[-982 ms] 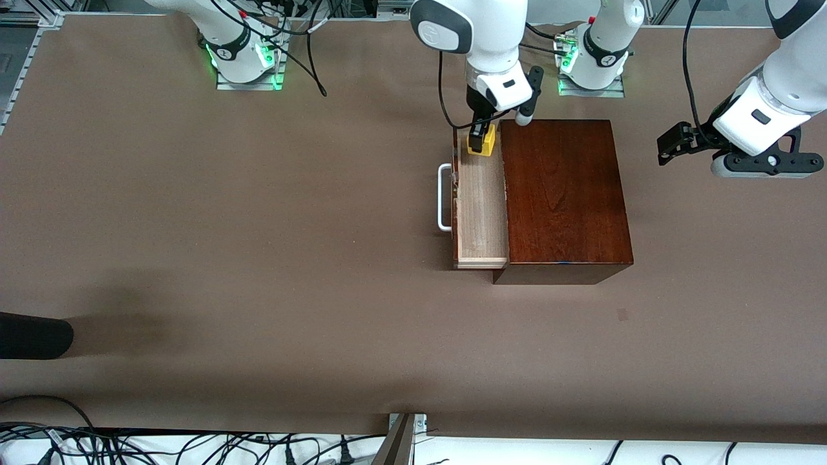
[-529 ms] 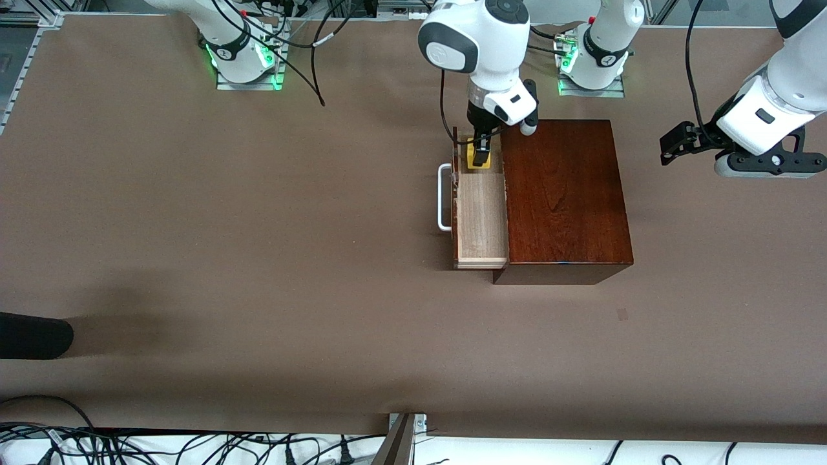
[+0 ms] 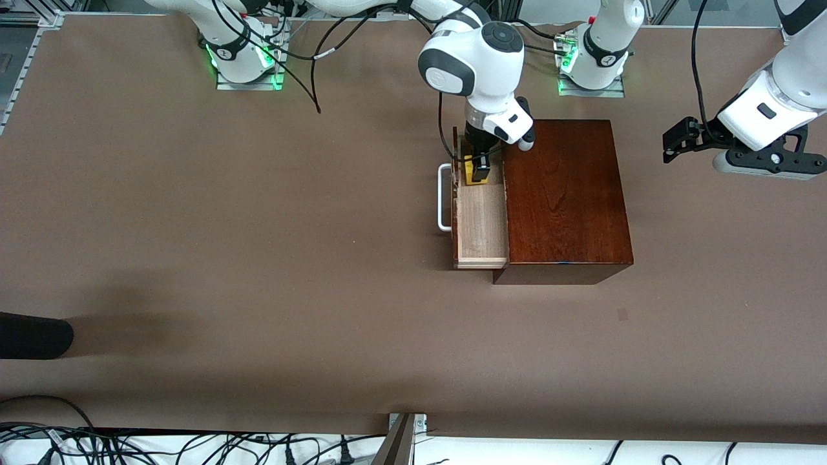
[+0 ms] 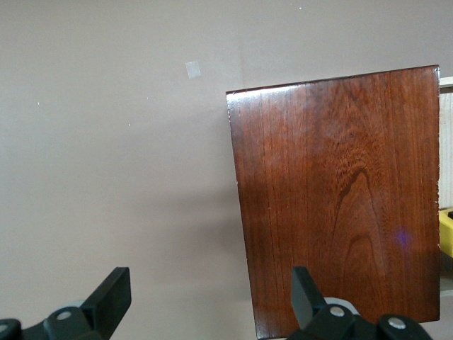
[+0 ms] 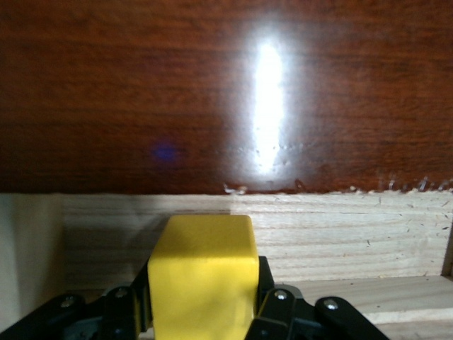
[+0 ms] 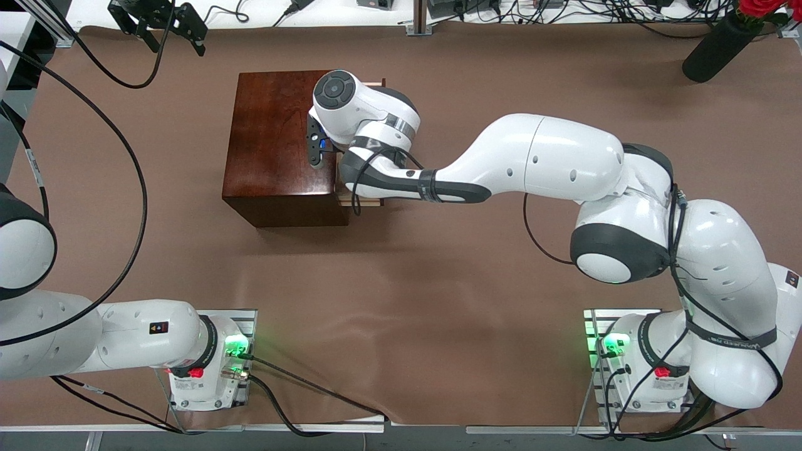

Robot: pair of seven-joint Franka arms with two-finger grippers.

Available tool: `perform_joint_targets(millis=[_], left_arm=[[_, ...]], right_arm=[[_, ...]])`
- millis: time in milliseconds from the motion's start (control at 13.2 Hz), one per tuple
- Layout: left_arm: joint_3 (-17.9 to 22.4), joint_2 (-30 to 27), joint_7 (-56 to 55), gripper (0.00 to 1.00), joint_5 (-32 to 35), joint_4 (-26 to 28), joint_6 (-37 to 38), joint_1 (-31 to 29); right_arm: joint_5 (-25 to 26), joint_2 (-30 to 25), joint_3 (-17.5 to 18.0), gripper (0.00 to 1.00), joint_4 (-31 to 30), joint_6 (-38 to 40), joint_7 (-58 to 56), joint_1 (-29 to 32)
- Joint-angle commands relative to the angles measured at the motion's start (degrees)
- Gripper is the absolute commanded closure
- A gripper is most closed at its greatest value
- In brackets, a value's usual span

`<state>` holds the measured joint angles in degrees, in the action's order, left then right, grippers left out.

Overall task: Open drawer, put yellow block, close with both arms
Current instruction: 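Carry the yellow cube over the open drawer with the right gripper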

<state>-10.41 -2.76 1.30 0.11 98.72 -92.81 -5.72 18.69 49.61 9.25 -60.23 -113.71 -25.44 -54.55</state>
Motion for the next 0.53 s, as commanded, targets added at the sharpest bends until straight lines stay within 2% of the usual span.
perform_joint_targets(millis=[0, 151, 378, 453], left_arm=[[-0.05, 3.63, 1.34, 0.00, -0.02, -5.79, 1.05, -0.08], [0.04, 6.27, 1.25, 0.00, -0.02, -8.80, 1.13, -0.26], [-0.13, 6.19, 0.98, 0.00, -0.02, -8.80, 1.31, -0.17], [-0.05, 6.19, 0.98, 0.00, -0.11, -8.89, 1.31, -0.17]], right_arm=[[0.82, 1.80, 0.07, 0.86, 2.40, 0.16, -2.33, 0.32], [0.82, 2.42, 0.07, 0.86, 2.40, -0.28, -2.25, 0.49], [0.56, 3.47, -0.11, 0.84, 2.49, -1.77, -1.64, 0.76], [0.47, 3.39, -0.19, 0.01, 2.49, -1.69, -0.59, 0.76]])
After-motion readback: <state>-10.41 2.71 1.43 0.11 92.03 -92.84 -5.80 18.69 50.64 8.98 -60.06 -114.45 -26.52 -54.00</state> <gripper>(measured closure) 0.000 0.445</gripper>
